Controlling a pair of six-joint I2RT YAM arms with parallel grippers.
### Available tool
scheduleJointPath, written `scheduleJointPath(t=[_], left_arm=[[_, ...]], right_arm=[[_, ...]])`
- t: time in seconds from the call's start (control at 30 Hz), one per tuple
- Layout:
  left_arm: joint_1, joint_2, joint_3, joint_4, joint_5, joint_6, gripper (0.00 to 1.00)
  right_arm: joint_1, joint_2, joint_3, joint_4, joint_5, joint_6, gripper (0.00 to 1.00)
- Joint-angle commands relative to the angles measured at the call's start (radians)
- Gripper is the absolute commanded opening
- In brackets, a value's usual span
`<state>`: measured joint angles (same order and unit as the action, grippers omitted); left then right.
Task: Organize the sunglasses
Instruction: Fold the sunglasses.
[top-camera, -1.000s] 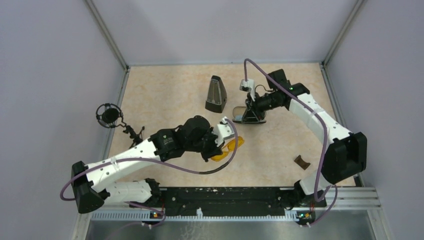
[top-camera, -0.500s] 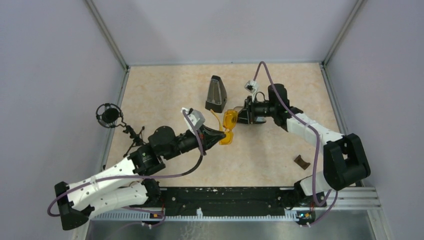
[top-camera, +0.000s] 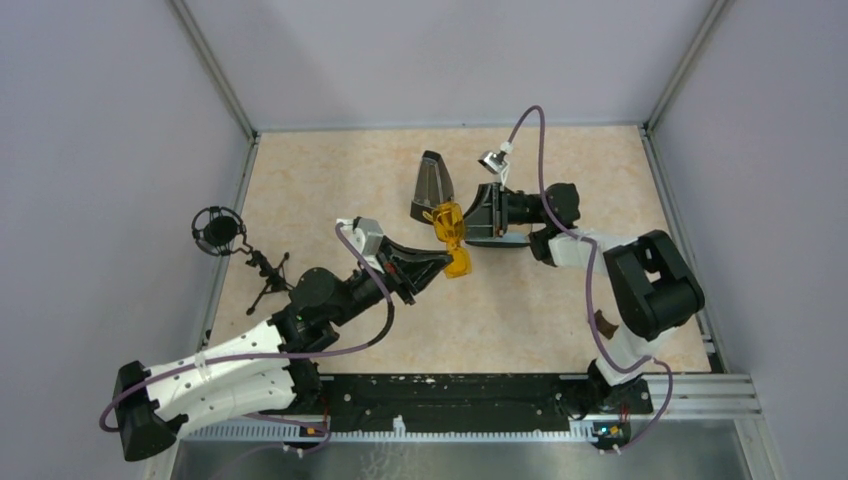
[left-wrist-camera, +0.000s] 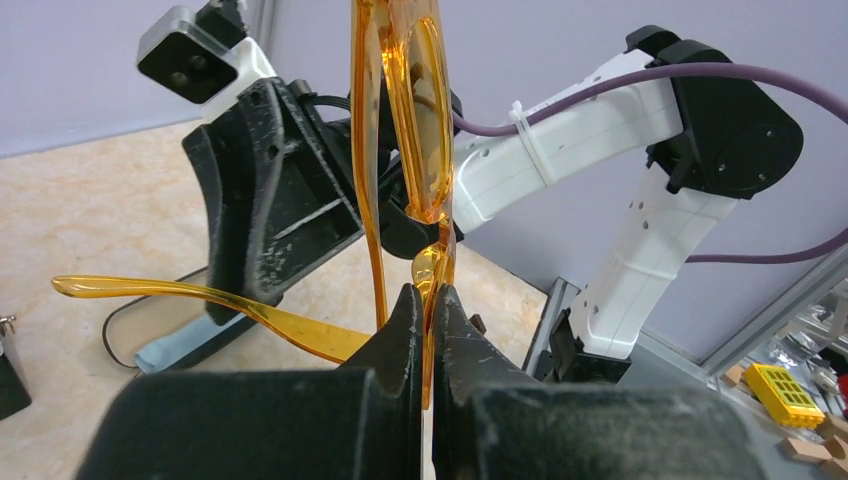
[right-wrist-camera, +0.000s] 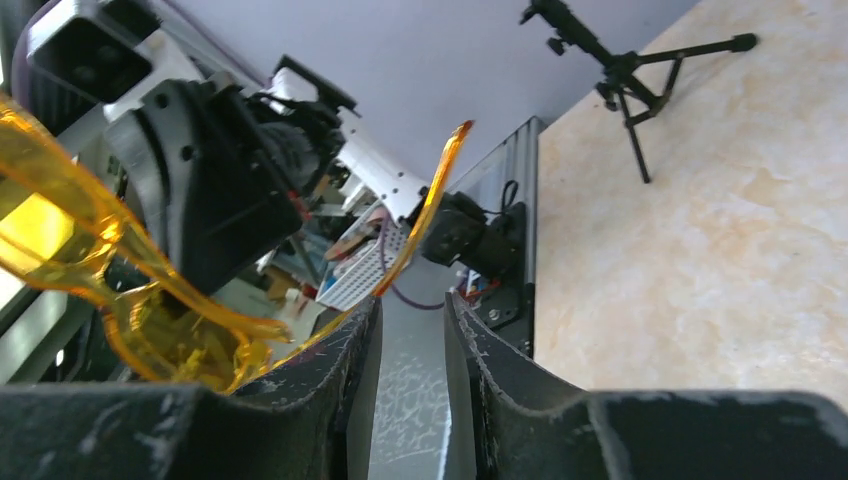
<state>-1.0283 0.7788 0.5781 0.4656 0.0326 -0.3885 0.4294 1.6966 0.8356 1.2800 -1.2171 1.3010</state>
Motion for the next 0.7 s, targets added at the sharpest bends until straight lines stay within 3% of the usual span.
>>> scheduleJointPath(t=[0.0, 0.33, 0.47, 0.6, 0.67], left_arm=[[0.001, -0.009, -0.012, 0.089, -0.048, -0.011, 0.00], [0.001, 0.002, -0.029, 0.076, -0.107, -0.008, 0.00], [0.001, -0.002, -0.017, 0.076, -0.077, 0.005, 0.00], [0.001, -0.007, 0.005, 0.099, 0.012, 0.021, 0.00], [-0.001, -0.006, 0.020, 0.119, 0.039, 0.030, 0.00]], right_arm=[[0.011, -0.049, 0.016, 0.442, -0.059, 0.243, 0.30], [0.038, -0.194, -0.022, 0.380, -0.082, 0.166, 0.31], [-0.047, -0.252, -0.033, 0.067, 0.011, -0.068, 0.18], [-0.075, -0.281, 0.040, -0.652, 0.142, -0.564, 0.06], [-0.054, -0.278, 0.047, -0.823, 0.198, -0.693, 0.05]])
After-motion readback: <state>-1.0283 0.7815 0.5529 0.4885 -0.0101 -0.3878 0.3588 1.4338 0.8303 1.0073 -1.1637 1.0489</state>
